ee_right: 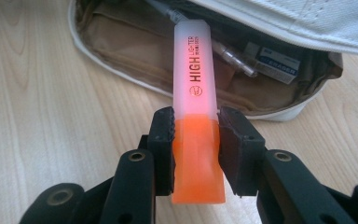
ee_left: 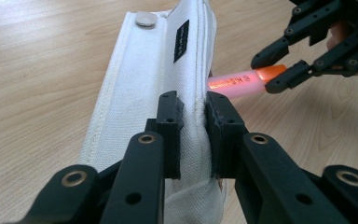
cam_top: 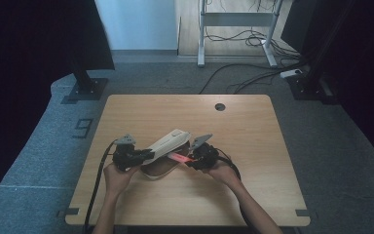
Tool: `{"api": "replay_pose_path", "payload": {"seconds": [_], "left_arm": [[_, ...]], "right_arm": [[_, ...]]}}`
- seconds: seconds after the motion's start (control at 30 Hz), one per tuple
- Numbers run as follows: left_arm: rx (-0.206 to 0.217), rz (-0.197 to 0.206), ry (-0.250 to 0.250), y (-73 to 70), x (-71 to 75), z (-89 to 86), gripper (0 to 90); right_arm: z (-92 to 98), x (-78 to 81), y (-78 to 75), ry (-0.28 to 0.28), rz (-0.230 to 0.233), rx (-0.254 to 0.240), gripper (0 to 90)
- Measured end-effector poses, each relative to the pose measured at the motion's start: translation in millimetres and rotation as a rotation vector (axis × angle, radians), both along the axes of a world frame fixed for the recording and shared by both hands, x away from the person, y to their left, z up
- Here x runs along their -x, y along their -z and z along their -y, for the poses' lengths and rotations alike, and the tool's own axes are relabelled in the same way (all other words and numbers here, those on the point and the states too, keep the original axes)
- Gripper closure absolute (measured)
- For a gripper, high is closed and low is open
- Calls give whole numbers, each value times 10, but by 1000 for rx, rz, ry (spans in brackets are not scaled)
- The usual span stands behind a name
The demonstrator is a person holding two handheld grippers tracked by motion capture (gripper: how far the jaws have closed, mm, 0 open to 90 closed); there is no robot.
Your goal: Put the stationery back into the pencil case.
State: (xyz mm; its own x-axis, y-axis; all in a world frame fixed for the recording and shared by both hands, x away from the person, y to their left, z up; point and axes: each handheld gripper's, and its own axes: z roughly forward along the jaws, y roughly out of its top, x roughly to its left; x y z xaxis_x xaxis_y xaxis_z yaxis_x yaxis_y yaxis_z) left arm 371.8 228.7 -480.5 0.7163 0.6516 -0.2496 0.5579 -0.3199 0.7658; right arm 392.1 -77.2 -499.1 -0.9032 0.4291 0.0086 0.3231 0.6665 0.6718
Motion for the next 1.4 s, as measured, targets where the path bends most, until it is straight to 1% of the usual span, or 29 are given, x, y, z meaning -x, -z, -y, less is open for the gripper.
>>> {"api": "replay_pose_path", "payload": {"seconds": [0.33,0.43,0.67,0.87,1.17,1.23,1.3,1.4], "left_arm": [[0,2,4,-7,4,5,766],[1,3,3,-10,6,5,766],[17,-4,17,-8,3,16,766],[17,-6,21,-9,6,24,765],[15,-6,26,-9,6,29,765],[14,-6,26,-8,7,28,764],[14,-6,26,-8,7,26,764],[14,-6,27,-5,3,23,763]], "right_arm": [[-110,-129,-23,15,13,39,658],[-136,-154,-20,16,14,40,658],[-219,-214,4,24,20,49,658],[-315,-268,38,24,18,43,658],[-417,-357,116,43,12,35,653],[-420,-362,129,49,8,31,645],[-405,-357,136,60,16,29,589],[-364,-339,125,69,19,22,555]]}}
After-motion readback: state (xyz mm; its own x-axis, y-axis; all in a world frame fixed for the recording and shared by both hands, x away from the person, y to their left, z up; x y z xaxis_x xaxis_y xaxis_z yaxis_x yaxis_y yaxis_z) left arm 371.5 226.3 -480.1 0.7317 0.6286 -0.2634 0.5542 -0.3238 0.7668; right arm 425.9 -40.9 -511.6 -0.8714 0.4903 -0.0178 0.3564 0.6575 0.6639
